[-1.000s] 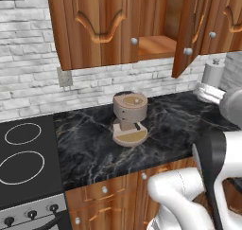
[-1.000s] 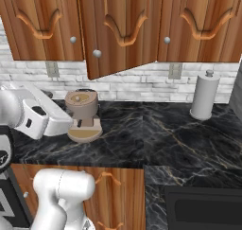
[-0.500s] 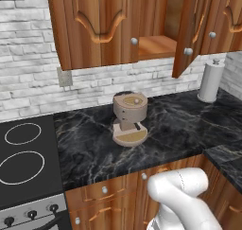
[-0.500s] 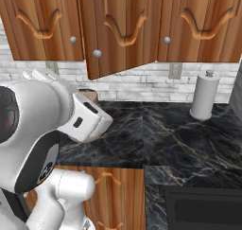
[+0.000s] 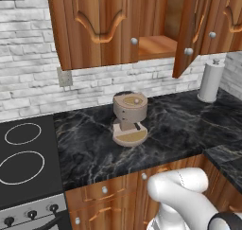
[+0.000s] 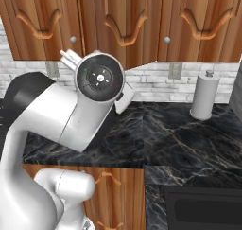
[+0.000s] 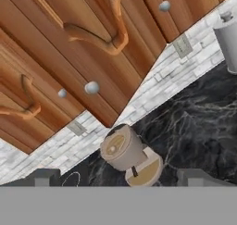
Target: Close all open cabinet doors.
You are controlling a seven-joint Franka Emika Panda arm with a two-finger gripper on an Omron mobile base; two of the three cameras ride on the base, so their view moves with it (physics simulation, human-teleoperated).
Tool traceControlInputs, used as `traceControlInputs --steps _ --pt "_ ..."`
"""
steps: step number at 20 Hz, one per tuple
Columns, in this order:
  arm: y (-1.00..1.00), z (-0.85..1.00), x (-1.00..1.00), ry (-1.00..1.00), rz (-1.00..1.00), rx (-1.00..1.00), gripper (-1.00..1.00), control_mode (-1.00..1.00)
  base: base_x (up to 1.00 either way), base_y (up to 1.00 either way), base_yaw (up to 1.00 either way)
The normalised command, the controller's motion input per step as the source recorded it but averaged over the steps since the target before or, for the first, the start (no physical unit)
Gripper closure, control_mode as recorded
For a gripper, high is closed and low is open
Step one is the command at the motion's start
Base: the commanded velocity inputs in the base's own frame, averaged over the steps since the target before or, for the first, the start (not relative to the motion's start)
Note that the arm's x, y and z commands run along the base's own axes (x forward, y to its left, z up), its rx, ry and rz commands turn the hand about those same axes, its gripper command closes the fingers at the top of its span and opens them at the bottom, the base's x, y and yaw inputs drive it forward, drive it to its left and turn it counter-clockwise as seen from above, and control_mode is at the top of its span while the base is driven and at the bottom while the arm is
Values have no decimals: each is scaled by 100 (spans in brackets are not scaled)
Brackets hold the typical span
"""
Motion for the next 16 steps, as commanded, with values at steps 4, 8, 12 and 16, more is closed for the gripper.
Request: traceControlInputs --steps 4,8,12,16 --pt "9 0 58 -19 1 0 -100 -100 0 0 0" --pt "14 0 34 -34 0 0 -100 -100 0 0 0" --pt "21 0 62 -16 0 0 -100 -100 0 0 0" --pt "23 0 100 16 -2 0 -100 -100 0 0 0"
